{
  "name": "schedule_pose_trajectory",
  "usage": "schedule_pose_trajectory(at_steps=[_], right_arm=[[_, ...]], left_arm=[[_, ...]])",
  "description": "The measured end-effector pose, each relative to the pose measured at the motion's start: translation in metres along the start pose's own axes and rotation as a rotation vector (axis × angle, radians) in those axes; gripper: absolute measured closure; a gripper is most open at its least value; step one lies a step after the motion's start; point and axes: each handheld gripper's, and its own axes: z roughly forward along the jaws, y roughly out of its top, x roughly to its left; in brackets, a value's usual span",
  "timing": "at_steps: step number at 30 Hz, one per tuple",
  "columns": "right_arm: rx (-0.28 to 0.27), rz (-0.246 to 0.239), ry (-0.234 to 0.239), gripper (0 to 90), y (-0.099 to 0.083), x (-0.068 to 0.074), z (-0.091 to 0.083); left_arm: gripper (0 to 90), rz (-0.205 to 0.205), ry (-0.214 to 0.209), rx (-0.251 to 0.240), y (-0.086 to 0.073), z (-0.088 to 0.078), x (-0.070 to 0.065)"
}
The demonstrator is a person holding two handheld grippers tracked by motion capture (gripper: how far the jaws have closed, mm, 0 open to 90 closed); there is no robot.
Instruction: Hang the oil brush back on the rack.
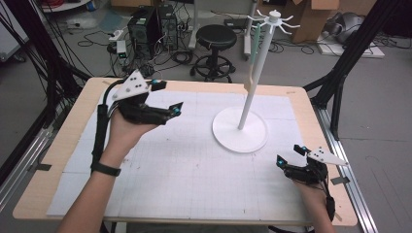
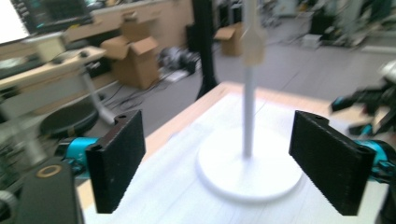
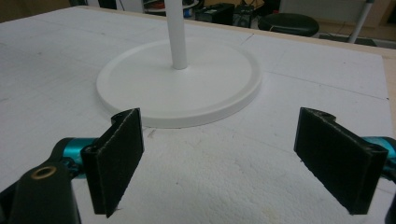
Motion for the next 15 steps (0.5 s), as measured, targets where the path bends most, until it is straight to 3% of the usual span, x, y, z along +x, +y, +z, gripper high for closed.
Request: schedule_pose_trajectory(at_steps=[8,15], right_arm=[[-0.002,-0.001,-0.003,15.1,0.001,0.001,0.001],[0.0,-0.002,-0.003,15.1,0.001,0.003,0.001]], left_arm=[[17.5,-0.008,0.033,0.042,-0.049,-0.045,0.005],[17.5,-0.035,0.053,0.05,-0.086,-0.071,0.009]])
